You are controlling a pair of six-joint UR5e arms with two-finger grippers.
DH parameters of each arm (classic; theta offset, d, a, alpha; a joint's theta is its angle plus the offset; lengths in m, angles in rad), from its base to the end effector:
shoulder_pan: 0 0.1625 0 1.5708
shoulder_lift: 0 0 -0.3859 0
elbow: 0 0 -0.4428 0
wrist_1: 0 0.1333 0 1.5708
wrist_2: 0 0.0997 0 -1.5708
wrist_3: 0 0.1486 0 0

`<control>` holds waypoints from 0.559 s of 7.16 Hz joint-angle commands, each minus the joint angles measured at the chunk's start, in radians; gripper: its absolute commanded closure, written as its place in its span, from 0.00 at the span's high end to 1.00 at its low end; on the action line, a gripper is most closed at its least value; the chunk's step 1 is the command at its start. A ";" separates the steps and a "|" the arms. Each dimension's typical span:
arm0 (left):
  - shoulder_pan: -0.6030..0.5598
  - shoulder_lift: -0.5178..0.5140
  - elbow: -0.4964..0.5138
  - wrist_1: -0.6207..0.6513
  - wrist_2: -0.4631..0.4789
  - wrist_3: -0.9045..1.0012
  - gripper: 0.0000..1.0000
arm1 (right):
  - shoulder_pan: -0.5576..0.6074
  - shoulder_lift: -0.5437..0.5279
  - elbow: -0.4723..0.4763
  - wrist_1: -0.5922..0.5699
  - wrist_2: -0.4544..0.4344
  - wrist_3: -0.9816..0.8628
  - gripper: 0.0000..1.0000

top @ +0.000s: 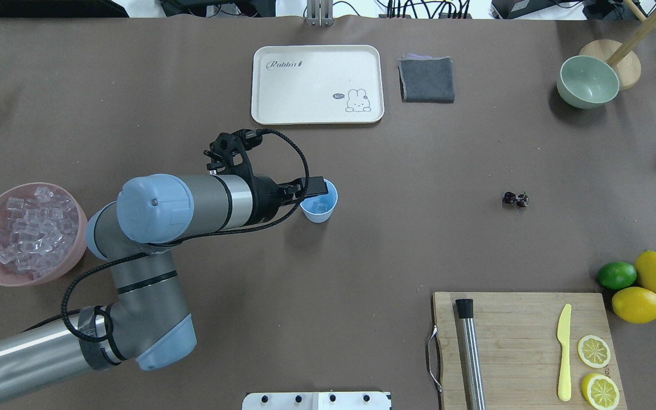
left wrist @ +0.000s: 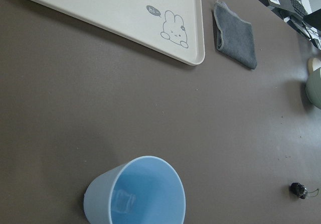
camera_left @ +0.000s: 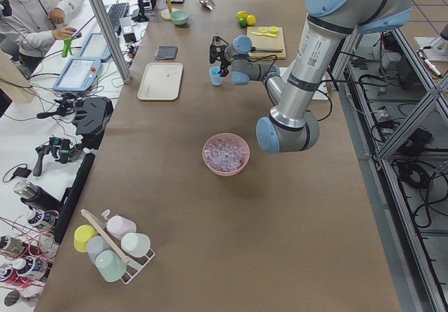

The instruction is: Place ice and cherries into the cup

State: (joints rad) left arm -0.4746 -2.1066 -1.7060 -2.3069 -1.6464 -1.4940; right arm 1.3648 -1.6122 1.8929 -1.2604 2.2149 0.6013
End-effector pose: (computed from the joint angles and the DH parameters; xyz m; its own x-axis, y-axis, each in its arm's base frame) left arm 0.5724 -0.4313 0.1448 0.1744 -0.0036 -0.9847 0.3771 0.9240 0.0634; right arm -0.0711 -0.5557 0.4685 0.6851 0.0548 0.7264 -0.2640 0.9480 0.1775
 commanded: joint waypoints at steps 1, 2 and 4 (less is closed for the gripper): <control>-0.067 0.163 -0.238 0.201 -0.128 0.213 0.98 | -0.001 0.000 -0.002 -0.001 0.000 0.000 1.00; -0.138 0.283 -0.320 0.217 -0.218 0.313 0.98 | -0.001 0.000 -0.002 -0.001 0.000 0.000 1.00; -0.310 0.525 -0.397 0.212 -0.376 0.712 0.98 | -0.001 0.000 -0.002 -0.001 0.000 0.000 1.00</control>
State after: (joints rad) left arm -0.6933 -1.7374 -2.0443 -2.0986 -1.9391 -1.0379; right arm 1.3643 -1.6122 1.8914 -1.2609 2.2151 0.6013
